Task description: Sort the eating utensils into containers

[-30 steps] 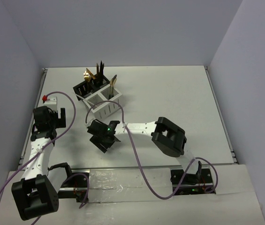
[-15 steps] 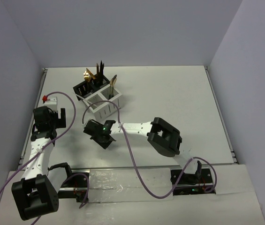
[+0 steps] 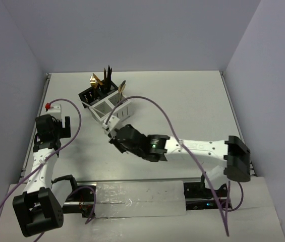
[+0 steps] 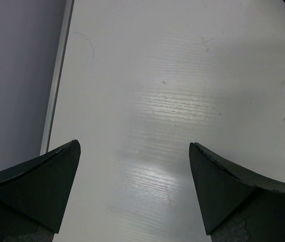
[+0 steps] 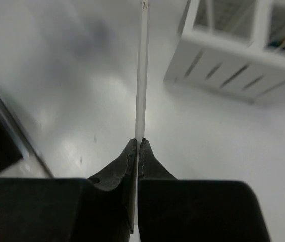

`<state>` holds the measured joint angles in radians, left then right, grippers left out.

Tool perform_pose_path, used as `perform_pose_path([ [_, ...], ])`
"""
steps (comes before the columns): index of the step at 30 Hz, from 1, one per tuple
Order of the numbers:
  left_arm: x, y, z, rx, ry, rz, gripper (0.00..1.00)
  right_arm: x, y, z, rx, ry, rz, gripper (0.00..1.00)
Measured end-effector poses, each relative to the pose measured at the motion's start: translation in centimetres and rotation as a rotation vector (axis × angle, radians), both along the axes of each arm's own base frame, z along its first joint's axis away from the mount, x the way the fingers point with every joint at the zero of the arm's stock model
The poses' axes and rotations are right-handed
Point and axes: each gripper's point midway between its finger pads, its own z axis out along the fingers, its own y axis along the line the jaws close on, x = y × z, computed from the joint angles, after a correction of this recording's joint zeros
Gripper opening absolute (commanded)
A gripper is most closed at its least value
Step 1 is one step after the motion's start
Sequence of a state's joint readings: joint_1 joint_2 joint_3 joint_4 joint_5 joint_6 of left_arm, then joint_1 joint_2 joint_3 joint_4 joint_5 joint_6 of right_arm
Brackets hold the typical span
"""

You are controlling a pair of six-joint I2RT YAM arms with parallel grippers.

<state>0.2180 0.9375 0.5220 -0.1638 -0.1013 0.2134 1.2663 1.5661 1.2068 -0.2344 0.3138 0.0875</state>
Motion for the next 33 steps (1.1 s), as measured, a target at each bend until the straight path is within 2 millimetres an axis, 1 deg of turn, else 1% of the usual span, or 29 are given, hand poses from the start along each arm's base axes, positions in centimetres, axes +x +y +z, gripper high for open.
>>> perform_pose_path([
  [1, 0.0, 0.0, 0.0, 0.000, 0.001, 0.000, 0.99, 0.3, -0.1, 2.4, 0.076, -0.051, -0.005, 0.00],
  [2, 0.0, 0.0, -0.1, 0.000, 0.002, 0.000, 0.99, 0.9, -0.1, 4.3, 0.148, -0.106, -0.016, 0.00],
  [3, 0.0, 0.0, -0.1, -0.001, 0.004, 0.000, 0.99, 1.6, -0.1, 5.7, 0.206, -0.154, -0.027, 0.00],
  [5, 0.0, 0.0, -0.2, -0.002, 0.008, 0.000, 0.99, 3.6, 0.7, 8.9, 0.342, -0.266, -0.062, 0.00],
  [6, 0.0, 0.0, -0.3, -0.002, 0.009, 0.000, 0.99, 4.8, 1.2, 10.1, 0.394, -0.315, -0.081, 0.00],
  [8, 0.0, 0.0, -0.3, -0.002, 0.009, 0.000, 0.99, 7.7, 2.6, 12.5, 0.511, -0.426, -0.131, 0.00],
  [10, 0.0, 0.0, -0.3, -0.002, 0.009, 0.000, 0.99, 10.5, 4.2, 13.1, 0.564, -0.501, -0.170, 0.00],
  [12, 0.0, 0.0, -0.3, -0.001, 0.009, 0.000, 0.99, 13.6, 6.2, 12.6, 0.587, -0.550, -0.200, 0.00],
  [13, 0.0, 0.0, -0.3, -0.002, 0.009, 0.000, 0.99, 14.8, 6.8, 12.1, 0.592, -0.566, -0.215, 0.00],
  [14, 0.0, 0.0, -0.3, -0.002, 0.009, 0.001, 0.99, 16.3, 7.3, 11.0, 0.586, -0.576, -0.229, 0.00],
  [16, 0.0, 0.0, -0.3, -0.002, 0.008, 0.001, 0.99, 18.5, 7.4, 8.9, 0.566, -0.582, -0.257, 0.00],
  [18, 0.0, 0.1, -0.3, -0.002, 0.009, 0.002, 0.99, 20.3, 7.0, 6.8, 0.537, -0.578, -0.282, 0.00],
  [20, 0.0, 0.1, -0.4, -0.003, 0.012, 0.001, 0.99, 21.7, 6.7, 5.1, 0.513, -0.577, -0.302, 0.00],
  [22, 0.0, 0.1, -0.5, -0.004, 0.015, 0.002, 0.99, 22.8, 6.4, 4.1, 0.497, -0.575, -0.312, 0.00],
  [24, 0.0, 0.1, -0.5, -0.004, 0.017, 0.001, 0.99, 22.9, 6.5, 3.5, 0.487, -0.564, -0.303, 0.00],
  [26, 0.0, 0.1, -0.5, -0.004, 0.017, 0.001, 0.99, 22.6, 7.0, 3.4, 0.499, -0.549, -0.284, 0.00],
  [29, 0.0, 0.1, -0.6, -0.004, 0.018, 0.001, 0.99, 21.6, 7.5, 2.6, 0.505, -0.519, -0.245, 0.21],
  [30, 0.0, 0.1, -0.6, -0.004, 0.018, 0.001, 0.99, 21.3, 7.5, 2.1, 0.496, -0.510, -0.237, 0.33],
  [32, 0.0, 0.0, -0.6, -0.005, 0.020, 0.001, 0.99, 20.8, 7.4, 1.0, 0.471, -0.492, -0.224, 0.45],
  [33, 0.0, 0.0, -0.7, -0.005, 0.021, 0.001, 0.99, 20.5, 7.2, 0.4, 0.449, -0.483, -0.215, 0.57],
])
